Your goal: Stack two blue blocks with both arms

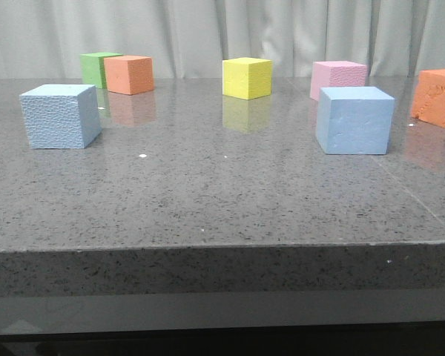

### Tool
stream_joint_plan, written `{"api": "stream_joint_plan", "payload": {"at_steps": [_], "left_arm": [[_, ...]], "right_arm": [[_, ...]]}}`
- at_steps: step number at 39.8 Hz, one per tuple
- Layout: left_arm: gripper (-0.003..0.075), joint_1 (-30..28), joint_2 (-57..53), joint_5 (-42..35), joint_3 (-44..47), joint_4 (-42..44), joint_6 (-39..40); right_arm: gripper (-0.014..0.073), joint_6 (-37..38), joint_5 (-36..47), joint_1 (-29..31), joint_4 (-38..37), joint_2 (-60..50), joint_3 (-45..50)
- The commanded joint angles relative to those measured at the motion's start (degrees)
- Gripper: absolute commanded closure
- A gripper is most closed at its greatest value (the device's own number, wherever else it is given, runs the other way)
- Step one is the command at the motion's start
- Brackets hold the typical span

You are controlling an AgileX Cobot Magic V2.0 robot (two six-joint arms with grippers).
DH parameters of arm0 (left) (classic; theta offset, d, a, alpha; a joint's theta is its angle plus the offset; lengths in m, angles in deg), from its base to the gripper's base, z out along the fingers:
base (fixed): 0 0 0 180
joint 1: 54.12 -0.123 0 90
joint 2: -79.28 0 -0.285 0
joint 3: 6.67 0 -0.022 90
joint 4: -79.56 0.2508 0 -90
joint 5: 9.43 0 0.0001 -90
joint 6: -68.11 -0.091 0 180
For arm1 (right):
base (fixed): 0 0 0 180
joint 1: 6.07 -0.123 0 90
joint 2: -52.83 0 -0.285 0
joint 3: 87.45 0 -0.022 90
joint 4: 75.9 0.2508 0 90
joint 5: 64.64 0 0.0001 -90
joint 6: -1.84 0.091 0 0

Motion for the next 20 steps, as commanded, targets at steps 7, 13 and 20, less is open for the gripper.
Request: {"api": "stream_joint_plan", "payload": {"at_steps": [7, 13, 20], "left_arm": [[0.0355, 0.4, 0.7, -4.6, -1.7, 0.1, 0.0], [0.0355, 0.4, 0.7, -4.6, -1.7, 0.1, 0.0], [0.0355, 0.4, 0.7, -4.6, -1.7, 0.1, 0.0]], "right_arm": [[-0.0061, -16.3, -6.4, -3.2, 17.0, 14.3, -12.1], [-0.0061, -13.1, -8.8, -7.9, 15.4, 24.1, -19.5], [-0.0061, 0.4, -9.3, -12.6, 3.9, 33.8, -27.5]]}}
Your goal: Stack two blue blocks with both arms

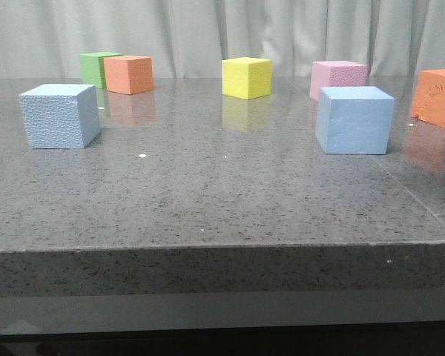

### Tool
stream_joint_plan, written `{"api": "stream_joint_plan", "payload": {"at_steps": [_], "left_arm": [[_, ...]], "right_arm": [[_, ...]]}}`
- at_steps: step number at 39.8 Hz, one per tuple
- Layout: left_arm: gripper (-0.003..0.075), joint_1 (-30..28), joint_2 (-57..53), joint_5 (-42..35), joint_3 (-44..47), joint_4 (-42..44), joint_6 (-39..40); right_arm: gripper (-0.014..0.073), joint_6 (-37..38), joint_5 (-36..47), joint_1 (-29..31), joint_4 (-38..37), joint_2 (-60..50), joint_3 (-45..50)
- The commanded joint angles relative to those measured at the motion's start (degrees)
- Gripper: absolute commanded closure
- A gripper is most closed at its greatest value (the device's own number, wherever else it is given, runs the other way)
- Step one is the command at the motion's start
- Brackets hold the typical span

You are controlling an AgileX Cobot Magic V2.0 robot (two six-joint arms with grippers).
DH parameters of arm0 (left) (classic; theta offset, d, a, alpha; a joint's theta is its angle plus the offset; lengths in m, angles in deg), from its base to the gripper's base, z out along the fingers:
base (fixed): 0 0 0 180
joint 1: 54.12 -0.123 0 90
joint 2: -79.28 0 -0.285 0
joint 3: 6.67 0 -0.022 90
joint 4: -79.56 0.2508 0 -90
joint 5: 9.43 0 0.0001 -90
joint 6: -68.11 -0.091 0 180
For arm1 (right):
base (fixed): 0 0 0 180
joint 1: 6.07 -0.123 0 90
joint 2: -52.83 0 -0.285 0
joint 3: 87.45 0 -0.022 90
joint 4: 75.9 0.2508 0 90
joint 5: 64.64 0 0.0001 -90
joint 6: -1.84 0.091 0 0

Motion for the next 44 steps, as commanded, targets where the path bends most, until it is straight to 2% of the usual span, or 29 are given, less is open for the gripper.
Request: {"api": "stream_joint_plan", "payload": {"at_steps": [1, 7, 12, 29, 41, 44], "left_arm": [[0.0355, 0.4, 0.7, -4.6, -1.7, 0.1, 0.0], [0.0355, 0.4, 0.7, -4.6, -1.7, 0.1, 0.0], [0.0355, 0.4, 0.7, -4.6, -1.7, 0.1, 0.0], [0.0355, 0.4, 0.7, -4.6, -1.7, 0.1, 0.0], [0.0355, 0.4, 0.7, -4.6, -1.7, 0.1, 0.0], [0.0355, 0.4, 0.7, -4.6, -1.7, 0.1, 0.0]], "right_arm": [[-0.0061, 9.0, 1.2, -2.2, -7.1, 4.0, -6.3], [-0.0061, 24.1, -2.3, -4.9, -19.9, 11.4, -12.6], [-0.0061, 31.3, -4.9, -5.0, -24.1, 16.5, -15.9], [-0.0061, 36.6, -5.5, -4.7, -26.7, 27.2, -18.0], [-0.0059, 36.7, -4.7, -4.7, -25.3, 30.9, -18.0], [-0.003, 36.7, -4.8, -4.7, -25.3, 31.0, -18.0]]}}
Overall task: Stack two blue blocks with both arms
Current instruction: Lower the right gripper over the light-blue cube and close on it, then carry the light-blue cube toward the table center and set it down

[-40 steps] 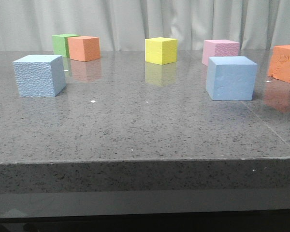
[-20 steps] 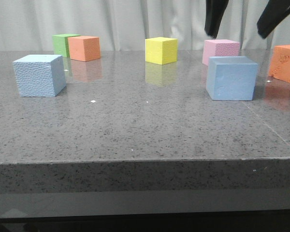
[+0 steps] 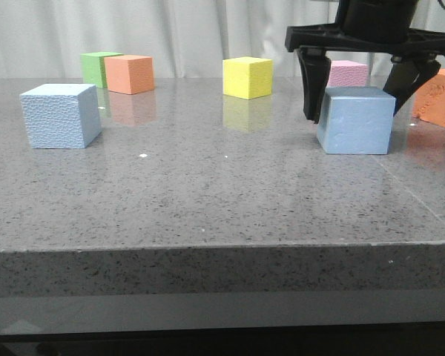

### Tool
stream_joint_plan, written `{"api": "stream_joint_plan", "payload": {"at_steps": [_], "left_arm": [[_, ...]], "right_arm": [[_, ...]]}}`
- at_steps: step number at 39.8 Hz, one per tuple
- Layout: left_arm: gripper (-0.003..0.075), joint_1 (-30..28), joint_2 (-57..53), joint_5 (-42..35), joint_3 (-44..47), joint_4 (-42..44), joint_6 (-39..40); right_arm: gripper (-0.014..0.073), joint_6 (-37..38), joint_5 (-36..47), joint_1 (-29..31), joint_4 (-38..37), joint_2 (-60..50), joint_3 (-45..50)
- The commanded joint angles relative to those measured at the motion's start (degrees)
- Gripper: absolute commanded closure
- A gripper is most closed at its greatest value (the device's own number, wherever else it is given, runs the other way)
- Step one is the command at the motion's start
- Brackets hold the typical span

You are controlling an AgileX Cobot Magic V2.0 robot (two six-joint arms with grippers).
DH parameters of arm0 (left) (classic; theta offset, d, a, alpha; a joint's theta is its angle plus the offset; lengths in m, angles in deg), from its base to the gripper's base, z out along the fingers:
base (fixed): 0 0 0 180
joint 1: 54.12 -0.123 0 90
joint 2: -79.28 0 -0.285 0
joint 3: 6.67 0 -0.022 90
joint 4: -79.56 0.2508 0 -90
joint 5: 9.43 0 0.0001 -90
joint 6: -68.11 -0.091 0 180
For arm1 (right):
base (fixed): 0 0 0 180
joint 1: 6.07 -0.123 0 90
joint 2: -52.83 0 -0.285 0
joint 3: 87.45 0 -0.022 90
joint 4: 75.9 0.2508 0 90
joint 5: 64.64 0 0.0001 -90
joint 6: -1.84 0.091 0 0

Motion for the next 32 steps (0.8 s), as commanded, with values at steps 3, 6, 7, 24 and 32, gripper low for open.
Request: {"api": "stream_joint_plan", "payload": {"at_steps": [3, 6, 7, 24, 32], "left_arm": [[0.0355, 0.4, 0.7, -4.6, -1.7, 0.1, 0.0], [0.0355, 0.4, 0.7, -4.6, -1.7, 0.1, 0.0], [0.0355, 0.4, 0.7, -4.6, -1.7, 0.1, 0.0], [0.0355, 0.4, 0.7, -4.6, -1.7, 0.1, 0.0], [0.0355, 0.4, 0.7, -4.6, -1.7, 0.1, 0.0]], "right_arm": [[0.0029, 0.2, 1.4, 0.2, -0.1, -2.6, -2.0], [0.0085, 0.2, 1.4, 0.2, -0.1, -2.6, -2.0], [0.01, 0.2, 1.4, 0.2, -0.1, -2.6, -2.0], [0.012, 0.2, -1.4, -2.7, 1.5, -3.3, -5.5], [0.012, 5.9, -3.0, -8.7, -1.7, -1.1, -11.5]]}}
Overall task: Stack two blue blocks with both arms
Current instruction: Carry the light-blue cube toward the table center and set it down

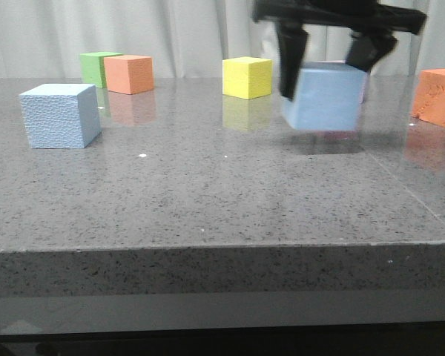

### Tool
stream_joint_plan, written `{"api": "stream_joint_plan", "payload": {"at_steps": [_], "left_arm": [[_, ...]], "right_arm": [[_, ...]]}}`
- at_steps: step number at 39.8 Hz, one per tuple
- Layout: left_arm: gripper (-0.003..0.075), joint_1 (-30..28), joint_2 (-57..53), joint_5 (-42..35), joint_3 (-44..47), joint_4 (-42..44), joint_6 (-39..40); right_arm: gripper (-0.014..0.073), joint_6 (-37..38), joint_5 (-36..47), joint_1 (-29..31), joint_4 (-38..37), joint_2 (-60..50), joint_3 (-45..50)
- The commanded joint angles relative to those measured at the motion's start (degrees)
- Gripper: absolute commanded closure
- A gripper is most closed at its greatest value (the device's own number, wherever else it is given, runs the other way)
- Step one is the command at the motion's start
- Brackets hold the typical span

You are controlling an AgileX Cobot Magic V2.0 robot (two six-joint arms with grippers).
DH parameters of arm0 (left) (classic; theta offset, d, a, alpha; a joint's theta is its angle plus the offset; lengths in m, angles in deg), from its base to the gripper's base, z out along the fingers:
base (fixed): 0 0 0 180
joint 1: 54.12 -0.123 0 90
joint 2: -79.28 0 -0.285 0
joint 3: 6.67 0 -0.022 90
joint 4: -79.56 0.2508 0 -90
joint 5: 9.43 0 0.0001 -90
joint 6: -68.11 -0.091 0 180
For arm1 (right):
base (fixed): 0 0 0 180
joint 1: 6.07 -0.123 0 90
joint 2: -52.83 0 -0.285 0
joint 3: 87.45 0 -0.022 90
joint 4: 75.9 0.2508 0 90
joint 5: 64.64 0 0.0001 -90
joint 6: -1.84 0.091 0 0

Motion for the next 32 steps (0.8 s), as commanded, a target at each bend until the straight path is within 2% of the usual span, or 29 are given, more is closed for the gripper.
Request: {"api": "stream_joint_plan", "payload": {"at_steps": [1, 9, 13, 26, 32], "left_arm": [[0.0355, 0.4, 0.7, -4.6, -1.7, 0.1, 0.0], [0.0355, 0.4, 0.7, -4.6, -1.7, 0.1, 0.0], [0.0355, 0.4, 0.7, -4.6, -1.7, 0.1, 0.0], [0.0355, 0.4, 0.7, -4.6, -1.7, 0.1, 0.0], [0.0355, 0.4, 0.7, -4.6, -1.7, 0.1, 0.0]], "right_arm": [[0.012, 4.3, 0.6, -2.9, -3.2, -1.1, -4.7], [0.012, 15.2, -4.0, -8.7, -13.2, 5.6, -12.1], [0.012, 19.0, -4.1, -10.0, -14.4, 8.4, -14.8], [0.0111, 19.3, -1.2, -10.7, -15.0, 9.8, -15.9], [0.0003, 19.2, -0.7, -10.7, -15.0, 9.8, -15.9]]}}
